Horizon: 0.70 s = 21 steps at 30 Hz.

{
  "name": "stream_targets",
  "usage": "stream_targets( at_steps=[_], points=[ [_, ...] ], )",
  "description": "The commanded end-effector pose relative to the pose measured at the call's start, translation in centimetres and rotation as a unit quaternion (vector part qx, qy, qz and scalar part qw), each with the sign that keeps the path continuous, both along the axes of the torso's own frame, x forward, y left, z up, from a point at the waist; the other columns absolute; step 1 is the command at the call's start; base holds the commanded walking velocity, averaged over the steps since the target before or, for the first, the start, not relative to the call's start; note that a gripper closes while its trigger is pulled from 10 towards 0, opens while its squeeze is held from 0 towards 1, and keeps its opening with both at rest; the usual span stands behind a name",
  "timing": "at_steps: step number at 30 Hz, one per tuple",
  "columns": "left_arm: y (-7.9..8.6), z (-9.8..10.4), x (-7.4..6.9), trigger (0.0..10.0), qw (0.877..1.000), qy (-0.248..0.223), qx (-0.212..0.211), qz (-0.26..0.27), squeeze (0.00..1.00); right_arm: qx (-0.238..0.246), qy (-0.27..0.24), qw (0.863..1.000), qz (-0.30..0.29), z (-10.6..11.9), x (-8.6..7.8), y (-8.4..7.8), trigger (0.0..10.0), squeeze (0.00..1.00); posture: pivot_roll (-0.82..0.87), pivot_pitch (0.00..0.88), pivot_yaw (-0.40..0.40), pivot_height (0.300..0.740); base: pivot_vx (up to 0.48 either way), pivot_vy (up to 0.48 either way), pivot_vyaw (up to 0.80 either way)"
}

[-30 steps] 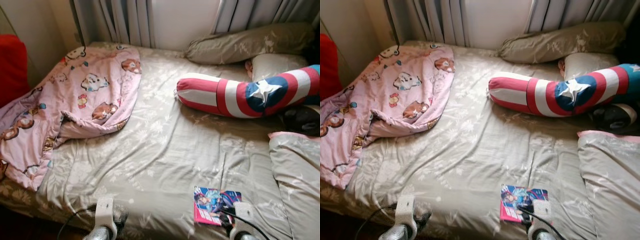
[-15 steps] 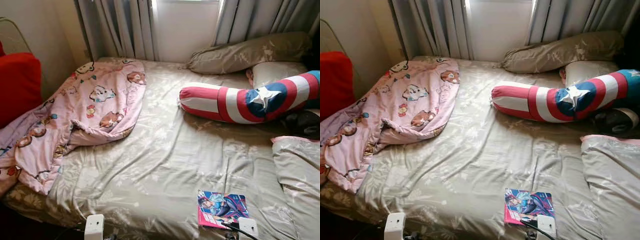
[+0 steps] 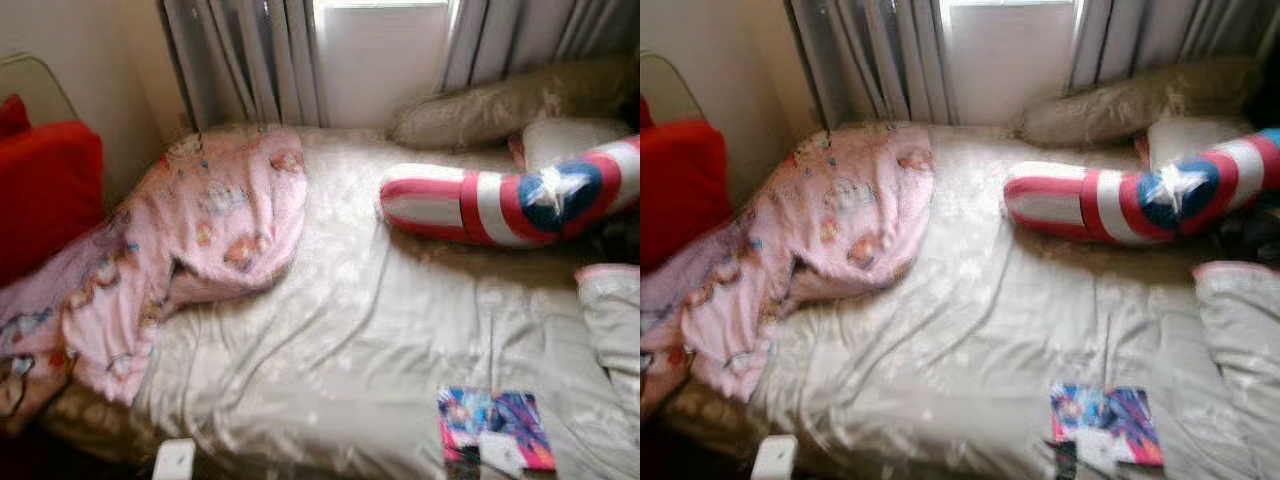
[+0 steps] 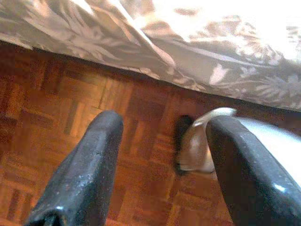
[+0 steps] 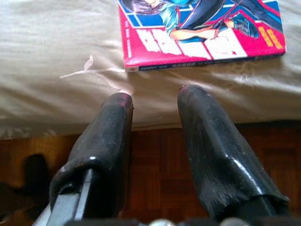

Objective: Clean up the room

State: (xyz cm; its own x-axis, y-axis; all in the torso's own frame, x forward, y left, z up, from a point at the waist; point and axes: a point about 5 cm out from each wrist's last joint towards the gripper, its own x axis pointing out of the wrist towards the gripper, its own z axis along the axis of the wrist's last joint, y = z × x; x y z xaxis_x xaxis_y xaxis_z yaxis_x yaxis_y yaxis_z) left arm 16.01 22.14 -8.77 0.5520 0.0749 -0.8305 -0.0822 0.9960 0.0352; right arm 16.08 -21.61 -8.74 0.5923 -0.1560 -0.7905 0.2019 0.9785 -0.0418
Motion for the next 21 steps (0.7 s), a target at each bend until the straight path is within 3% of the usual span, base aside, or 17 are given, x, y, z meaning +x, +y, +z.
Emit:
stream_targets(
  at_steps=[1,12,18,21],
  points=[
    [0.9,0.2,0.1,10.0,1.0,0.0,0.013,0.0,0.0,0.011,-0.005,1.0,0.003,0.0,0.5,1.1,10.0,0.0,0.05,0.018,0.01,0.74,0.0,0.48,0.0],
    [-1.9,0.4,1.9,10.0,1.0,-0.008,0.004,-0.007,0.0,0.014,-0.003,1.0,0.007,-0.1,0.3,1.1,10.0,0.0,0.05,0.037,0.008,0.74,0.0,0.48,0.0],
    [-2.7,0.6,2.6,10.0,1.0,-0.012,0.002,-0.009,0.0,0.015,-0.007,1.0,0.007,0.0,0.5,1.1,10.0,0.0,0.06,0.05,0.004,0.74,0.0,0.48,0.0],
    [-2.2,0.5,2.2,10.0,1.0,-0.01,0.003,-0.006,0.0,0.015,-0.007,1.0,0.008,0.0,0.6,1.1,10.0,0.0,0.06,0.053,0.004,0.74,0.0,0.48,0.0]
  ],
)
